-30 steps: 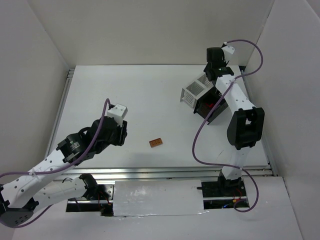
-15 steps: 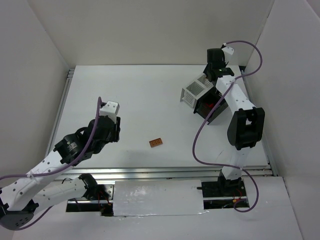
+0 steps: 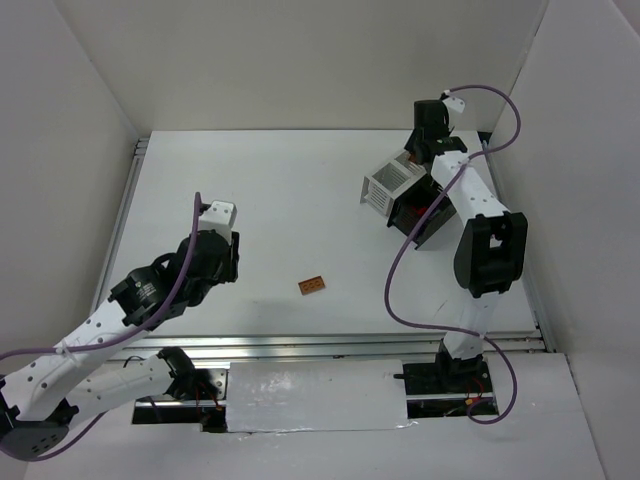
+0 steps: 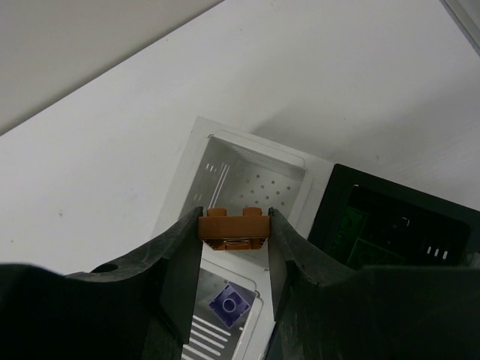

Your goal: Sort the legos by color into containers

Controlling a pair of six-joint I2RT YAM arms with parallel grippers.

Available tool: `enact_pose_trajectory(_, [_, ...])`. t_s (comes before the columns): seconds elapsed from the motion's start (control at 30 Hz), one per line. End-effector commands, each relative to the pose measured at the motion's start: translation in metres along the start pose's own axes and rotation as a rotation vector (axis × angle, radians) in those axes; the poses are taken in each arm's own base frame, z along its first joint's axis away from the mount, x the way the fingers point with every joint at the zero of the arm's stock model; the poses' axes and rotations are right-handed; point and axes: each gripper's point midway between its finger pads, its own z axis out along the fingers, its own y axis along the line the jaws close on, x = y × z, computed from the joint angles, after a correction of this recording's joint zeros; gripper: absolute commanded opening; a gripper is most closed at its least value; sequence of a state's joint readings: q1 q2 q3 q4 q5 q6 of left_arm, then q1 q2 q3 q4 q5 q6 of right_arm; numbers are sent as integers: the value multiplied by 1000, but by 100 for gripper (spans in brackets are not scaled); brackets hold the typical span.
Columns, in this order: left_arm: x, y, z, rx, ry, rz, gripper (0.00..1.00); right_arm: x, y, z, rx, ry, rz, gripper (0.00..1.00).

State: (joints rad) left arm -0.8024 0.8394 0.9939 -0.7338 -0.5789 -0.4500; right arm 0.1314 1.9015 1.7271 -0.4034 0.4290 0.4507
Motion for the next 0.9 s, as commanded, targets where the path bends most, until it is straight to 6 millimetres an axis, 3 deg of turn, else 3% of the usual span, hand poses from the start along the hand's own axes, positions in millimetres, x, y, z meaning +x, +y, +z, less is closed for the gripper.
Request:
enact_pose_trajectory(0.0, [-2, 2, 3, -21, -9, -12, 0, -13, 5, 10, -9, -30, 11, 12])
enact_pose_trajectory(0.13, [-2, 2, 3, -23, -5, -9, 0, -4, 9, 19, -17, -2, 2, 17])
enact_pose_trajectory(0.2, [-2, 1, 3, -13, -9, -9, 0, -3, 10, 21, -22, -1, 0, 56])
enact_pose_trajectory(0.27, [-3, 1, 2, -8, -13, -13, 0, -4, 10, 19, -19, -3, 1, 79])
enact_pose_trajectory(0.33, [-4, 1, 1, -5, -16, -16, 0, -8, 10, 15, -23, -11, 4, 87])
enact_pose_trajectory(0.37, [-4, 1, 1, -3, -19, -18, 0, -11, 11, 12, -27, -16, 5, 99])
enact_pose_trajectory(0.6, [-6, 3, 0, -8, -25, -28, 0, -38, 32, -35, -133, -59, 12, 100])
enact_pose_trajectory(0.73, [-8, 9, -1, -36, -34, -46, 0, -13, 57, -75, -231, 11, -34, 100])
enact_pose_trajectory(0.77, [-8, 10, -2, -32, -37, -49, 0, -4, 52, -88, -219, 11, -44, 100])
enact_pose_trajectory(0.8, [-9, 9, -2, -26, -39, -50, 0, 8, 63, -102, -252, 19, -63, 100])
enact_pose_trajectory(0.83, [-8, 7, -2, -17, -36, -51, 0, 34, 61, -105, -260, 66, -82, 100])
enact_pose_trajectory(0.87, [-8, 6, -2, -7, -37, -52, 0, 34, 66, -127, -324, 61, -82, 100])
